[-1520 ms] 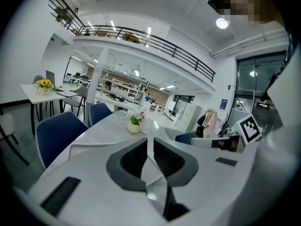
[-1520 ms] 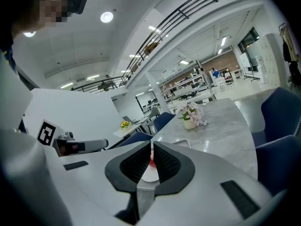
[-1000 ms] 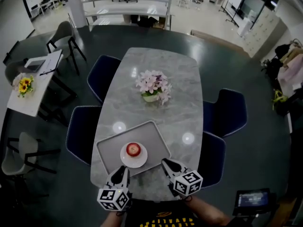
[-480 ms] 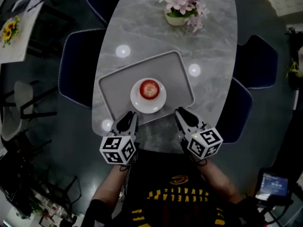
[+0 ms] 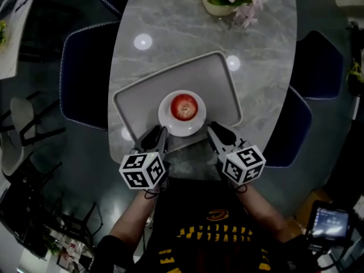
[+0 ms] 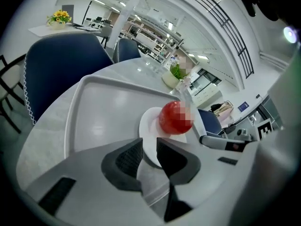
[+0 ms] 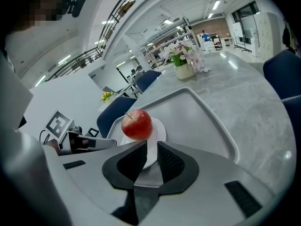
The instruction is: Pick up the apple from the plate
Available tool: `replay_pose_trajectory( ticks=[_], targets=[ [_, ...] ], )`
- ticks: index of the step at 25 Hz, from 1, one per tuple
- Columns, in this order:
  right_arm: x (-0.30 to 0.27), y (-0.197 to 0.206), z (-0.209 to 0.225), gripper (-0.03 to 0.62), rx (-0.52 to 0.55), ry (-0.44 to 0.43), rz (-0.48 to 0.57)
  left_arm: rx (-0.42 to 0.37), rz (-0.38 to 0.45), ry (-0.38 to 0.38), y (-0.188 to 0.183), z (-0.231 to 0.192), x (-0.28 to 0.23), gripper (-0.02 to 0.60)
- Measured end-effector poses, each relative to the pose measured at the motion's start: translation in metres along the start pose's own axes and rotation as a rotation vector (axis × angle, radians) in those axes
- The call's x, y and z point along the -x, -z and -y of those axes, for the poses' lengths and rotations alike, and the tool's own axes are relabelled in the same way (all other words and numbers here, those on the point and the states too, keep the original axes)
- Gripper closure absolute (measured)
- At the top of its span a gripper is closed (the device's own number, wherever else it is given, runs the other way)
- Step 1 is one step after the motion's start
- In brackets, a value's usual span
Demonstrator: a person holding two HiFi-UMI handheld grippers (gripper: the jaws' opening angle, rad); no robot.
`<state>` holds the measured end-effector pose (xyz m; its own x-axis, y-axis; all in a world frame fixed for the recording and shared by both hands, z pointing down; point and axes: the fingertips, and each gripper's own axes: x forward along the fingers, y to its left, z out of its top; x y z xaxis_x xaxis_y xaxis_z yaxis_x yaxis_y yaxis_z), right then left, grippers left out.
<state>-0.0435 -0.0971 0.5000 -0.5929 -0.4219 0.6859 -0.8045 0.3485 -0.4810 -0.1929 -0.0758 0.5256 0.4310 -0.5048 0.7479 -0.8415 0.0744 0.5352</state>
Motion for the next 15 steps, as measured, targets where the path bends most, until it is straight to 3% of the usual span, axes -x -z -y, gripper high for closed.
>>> replay_pose_trajectory(
  ticks=[3,15],
  targets=[
    [-0.003,0.005,0.002,0.540,-0.027,0.024,-0.037,0.019,-0.036,-0.025,0.004,-0.005,0.004,0.502],
    [-0.015,0.016,0.006,0.540,-0.170,0.072,-0.099,0.106,-0.127,0.022,0.014,-0.011,0.005,0.502]
  ],
)
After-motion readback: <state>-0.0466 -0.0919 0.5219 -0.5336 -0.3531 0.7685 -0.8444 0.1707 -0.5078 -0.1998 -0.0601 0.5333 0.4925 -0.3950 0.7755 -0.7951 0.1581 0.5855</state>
